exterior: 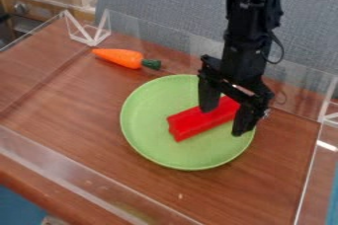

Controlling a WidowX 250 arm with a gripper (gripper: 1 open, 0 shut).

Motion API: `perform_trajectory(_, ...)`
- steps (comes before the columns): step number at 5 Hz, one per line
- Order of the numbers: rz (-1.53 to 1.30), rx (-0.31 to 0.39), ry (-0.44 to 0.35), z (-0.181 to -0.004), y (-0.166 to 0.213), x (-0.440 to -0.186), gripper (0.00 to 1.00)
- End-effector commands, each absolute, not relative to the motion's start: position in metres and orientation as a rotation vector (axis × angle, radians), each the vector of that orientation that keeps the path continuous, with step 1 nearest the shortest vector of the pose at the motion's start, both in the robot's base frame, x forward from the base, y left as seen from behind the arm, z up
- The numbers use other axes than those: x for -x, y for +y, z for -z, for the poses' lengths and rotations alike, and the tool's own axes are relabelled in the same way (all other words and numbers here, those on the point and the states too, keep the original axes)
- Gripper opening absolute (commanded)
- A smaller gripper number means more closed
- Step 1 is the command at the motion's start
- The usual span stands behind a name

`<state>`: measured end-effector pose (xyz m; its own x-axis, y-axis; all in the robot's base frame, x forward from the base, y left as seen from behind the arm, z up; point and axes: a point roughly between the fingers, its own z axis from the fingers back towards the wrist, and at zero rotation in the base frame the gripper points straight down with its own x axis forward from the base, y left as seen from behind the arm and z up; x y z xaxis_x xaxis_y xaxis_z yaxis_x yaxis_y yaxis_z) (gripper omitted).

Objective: Put the red object on the left side

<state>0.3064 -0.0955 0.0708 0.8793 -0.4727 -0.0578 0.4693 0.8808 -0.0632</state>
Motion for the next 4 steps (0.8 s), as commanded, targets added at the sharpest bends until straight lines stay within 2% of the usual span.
perform_trajectory(1,0.524,0.041,-0.015,-0.091,-0.101,-0.308,1.00)
perform_trajectory(4,0.499,0.027,-0.063,-0.086,-0.083,-0.313,1.00)
